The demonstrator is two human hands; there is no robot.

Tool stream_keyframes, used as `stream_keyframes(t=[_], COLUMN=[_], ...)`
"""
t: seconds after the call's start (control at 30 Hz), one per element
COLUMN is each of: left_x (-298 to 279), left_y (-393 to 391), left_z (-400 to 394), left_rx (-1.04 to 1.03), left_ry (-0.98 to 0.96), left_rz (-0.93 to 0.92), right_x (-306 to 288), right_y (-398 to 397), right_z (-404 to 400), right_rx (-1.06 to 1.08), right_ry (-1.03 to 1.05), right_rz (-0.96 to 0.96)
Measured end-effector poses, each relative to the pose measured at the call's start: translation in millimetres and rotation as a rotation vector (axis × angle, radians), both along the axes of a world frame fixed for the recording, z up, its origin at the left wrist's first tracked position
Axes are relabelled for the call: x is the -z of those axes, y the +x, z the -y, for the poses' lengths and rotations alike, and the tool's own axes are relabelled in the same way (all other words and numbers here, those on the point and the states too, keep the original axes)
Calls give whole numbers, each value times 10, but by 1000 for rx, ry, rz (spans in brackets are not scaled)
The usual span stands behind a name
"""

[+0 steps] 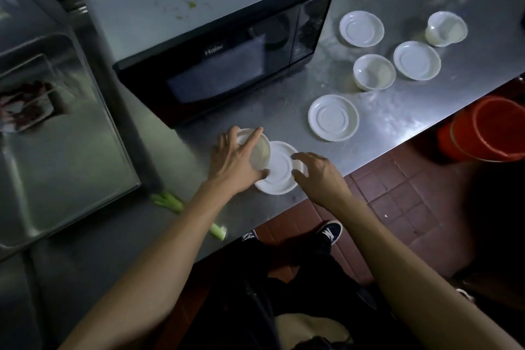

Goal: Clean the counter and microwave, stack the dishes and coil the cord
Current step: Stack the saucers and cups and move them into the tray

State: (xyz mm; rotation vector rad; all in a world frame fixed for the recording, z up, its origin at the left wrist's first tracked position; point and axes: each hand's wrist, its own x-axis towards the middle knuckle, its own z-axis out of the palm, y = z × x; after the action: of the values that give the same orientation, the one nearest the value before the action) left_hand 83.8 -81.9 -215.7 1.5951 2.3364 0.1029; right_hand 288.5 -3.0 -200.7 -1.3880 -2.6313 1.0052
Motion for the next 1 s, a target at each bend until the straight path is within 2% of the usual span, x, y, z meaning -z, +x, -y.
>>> stream_keyframes(t=[0.37,0.53,0.73,1.0], left_x=[-202,-195,-147,-12], left_y=[1464,1905,2027,1738], left_z=[-1168,-1534,-1658,-1938], left_rx=[89,117,96,3], left_ry=[-46,-63,-85,-84], left_rz=[-13,-33,12,72], right_x=[-67,-49,39,146], right_y=[1422,1830,1930,1485], right_z=[-1219,-1655,-1981,-2403], right_rx=[101,114,70,-17], right_ry=[53,93,85,130], right_rz=[7,30,59,130])
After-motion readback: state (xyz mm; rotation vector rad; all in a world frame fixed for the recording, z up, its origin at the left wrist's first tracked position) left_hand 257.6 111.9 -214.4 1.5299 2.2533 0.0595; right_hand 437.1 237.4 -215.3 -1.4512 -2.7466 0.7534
